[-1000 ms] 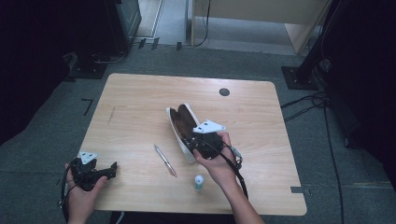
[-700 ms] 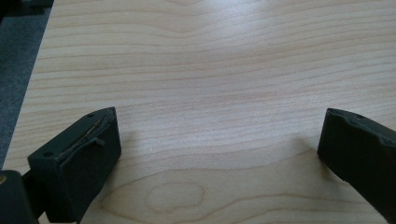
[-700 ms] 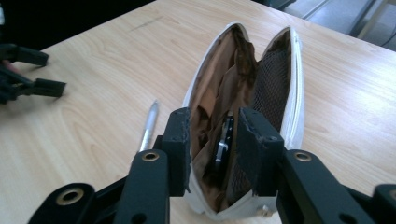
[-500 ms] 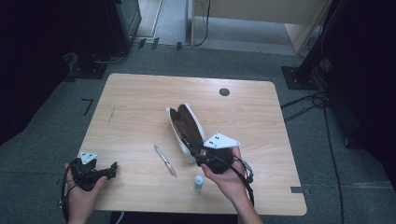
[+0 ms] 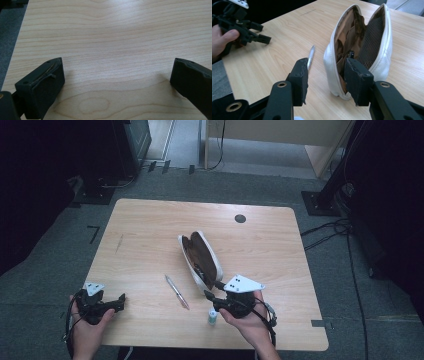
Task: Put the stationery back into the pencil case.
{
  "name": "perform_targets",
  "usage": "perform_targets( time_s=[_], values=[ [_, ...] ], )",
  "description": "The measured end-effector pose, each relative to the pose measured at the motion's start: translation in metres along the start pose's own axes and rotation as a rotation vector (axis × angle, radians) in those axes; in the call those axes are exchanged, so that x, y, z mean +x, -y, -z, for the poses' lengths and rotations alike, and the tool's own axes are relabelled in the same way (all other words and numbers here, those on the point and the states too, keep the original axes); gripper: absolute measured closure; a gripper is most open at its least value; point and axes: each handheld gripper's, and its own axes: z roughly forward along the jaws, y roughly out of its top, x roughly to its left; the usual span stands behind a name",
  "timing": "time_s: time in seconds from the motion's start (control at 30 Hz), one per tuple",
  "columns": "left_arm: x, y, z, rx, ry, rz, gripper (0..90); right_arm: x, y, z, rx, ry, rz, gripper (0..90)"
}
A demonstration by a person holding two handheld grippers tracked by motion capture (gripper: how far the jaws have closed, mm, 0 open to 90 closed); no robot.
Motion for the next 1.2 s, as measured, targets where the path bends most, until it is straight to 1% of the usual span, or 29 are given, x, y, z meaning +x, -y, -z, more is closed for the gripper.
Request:
perform_targets(
  time_s=[0.03, 0.17, 0.2, 0.37, 0.4, 0.5, 0.7, 0.77, 0.87, 1.0, 1.07, 1.1, 1.2],
  values=[
    [0.000, 0.000, 0.000, 0.000, 0.000, 0.001, 0.0, 0.000, 0.003, 0.003, -0.006, -0.015, 0.000, 53.6],
    [0.000, 0.000, 0.000, 0.002, 0.000, -0.002, 0.0, 0.002, 0.008, 0.007, -0.011, -0.025, -0.001, 54.0],
    [0.000, 0.000, 0.000, 0.000, 0.000, 0.000, 0.0, 0.003, 0.010, 0.009, -0.017, -0.042, -0.002, 54.9],
    [0.000, 0.000, 0.000, 0.000, 0.000, 0.000, 0.0, 0.007, 0.016, 0.012, -0.013, -0.064, 0.008, 56.4],
    [0.000, 0.000, 0.000, 0.000, 0.000, 0.000, 0.0, 0.010, 0.019, 0.013, -0.010, -0.076, 0.014, 56.8],
    [0.000, 0.000, 0.000, 0.000, 0.000, 0.000, 0.0, 0.012, 0.024, 0.015, -0.008, -0.079, 0.019, 57.4],
    [0.000, 0.000, 0.000, 0.000, 0.000, 0.000, 0.0, 0.012, 0.032, 0.016, -0.008, -0.099, 0.006, 58.2],
    [0.000, 0.000, 0.000, 0.000, 0.000, 0.000, 0.0, 0.012, 0.037, 0.016, -0.006, -0.111, 0.018, 58.0],
    [0.000, 0.000, 0.000, 0.000, 0.000, 0.000, 0.0, 0.012, 0.041, 0.017, -0.002, -0.112, 0.022, 57.8],
    [0.000, 0.000, 0.000, 0.000, 0.000, 0.000, 0.0, 0.011, 0.046, 0.016, 0.008, -0.111, 0.012, 57.3],
    [0.000, 0.000, 0.000, 0.000, 0.000, 0.000, 0.0, 0.011, 0.048, 0.015, 0.006, -0.114, 0.014, 57.2],
    [0.000, 0.000, 0.000, 0.000, 0.000, 0.000, 0.0, 0.012, 0.051, 0.014, 0.015, -0.116, 0.023, 57.0],
    [0.000, 0.000, 0.000, 0.000, 0.000, 0.000, 0.0, 0.013, 0.053, 0.013, 0.020, -0.116, 0.027, 57.0]
  ],
)
